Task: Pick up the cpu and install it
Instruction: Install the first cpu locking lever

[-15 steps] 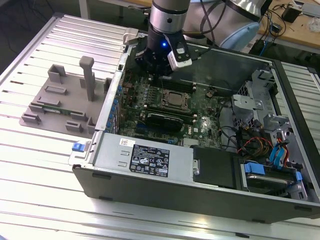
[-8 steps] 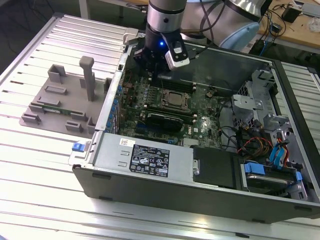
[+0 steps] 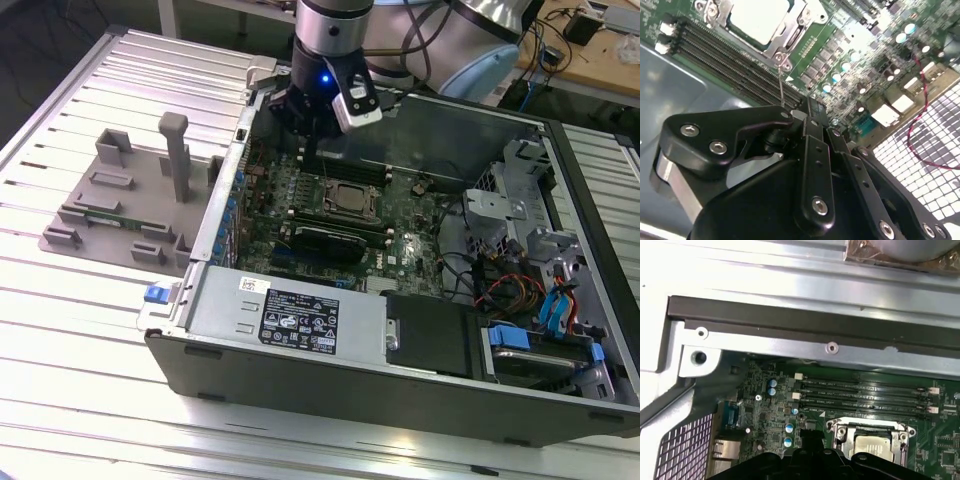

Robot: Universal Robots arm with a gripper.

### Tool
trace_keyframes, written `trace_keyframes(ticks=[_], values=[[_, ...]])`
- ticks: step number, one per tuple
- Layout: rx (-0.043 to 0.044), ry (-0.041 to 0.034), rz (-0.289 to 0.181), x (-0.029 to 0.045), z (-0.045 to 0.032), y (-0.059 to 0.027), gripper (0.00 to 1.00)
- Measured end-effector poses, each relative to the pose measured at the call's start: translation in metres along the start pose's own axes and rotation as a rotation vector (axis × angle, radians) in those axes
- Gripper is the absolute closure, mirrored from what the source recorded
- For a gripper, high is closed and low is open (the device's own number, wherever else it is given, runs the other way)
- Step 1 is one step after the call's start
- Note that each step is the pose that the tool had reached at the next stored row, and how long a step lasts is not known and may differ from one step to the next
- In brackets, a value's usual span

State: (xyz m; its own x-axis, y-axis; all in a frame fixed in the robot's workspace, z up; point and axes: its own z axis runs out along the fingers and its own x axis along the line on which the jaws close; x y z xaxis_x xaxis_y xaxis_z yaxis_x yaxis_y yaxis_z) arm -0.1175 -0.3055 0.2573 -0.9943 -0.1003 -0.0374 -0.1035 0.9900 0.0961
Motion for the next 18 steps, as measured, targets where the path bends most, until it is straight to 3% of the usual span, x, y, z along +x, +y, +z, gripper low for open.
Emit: trace_keyframes(ticks=[6, 10, 13, 18], values=[[-0.0629, -0.0082, 0.002, 0.0001, 0.0000, 0.0000, 0.89], [-0.0632, -0.0080, 0.002, -0.0090, 0.0002, -0.0015, 0.89], [-0.0633, -0.0061, 0.002, -0.0231, 0.0007, -0.0042, 0.89], [-0.0636, -0.0038, 0.003, -0.0371, 0.0013, -0.0078, 0.89]])
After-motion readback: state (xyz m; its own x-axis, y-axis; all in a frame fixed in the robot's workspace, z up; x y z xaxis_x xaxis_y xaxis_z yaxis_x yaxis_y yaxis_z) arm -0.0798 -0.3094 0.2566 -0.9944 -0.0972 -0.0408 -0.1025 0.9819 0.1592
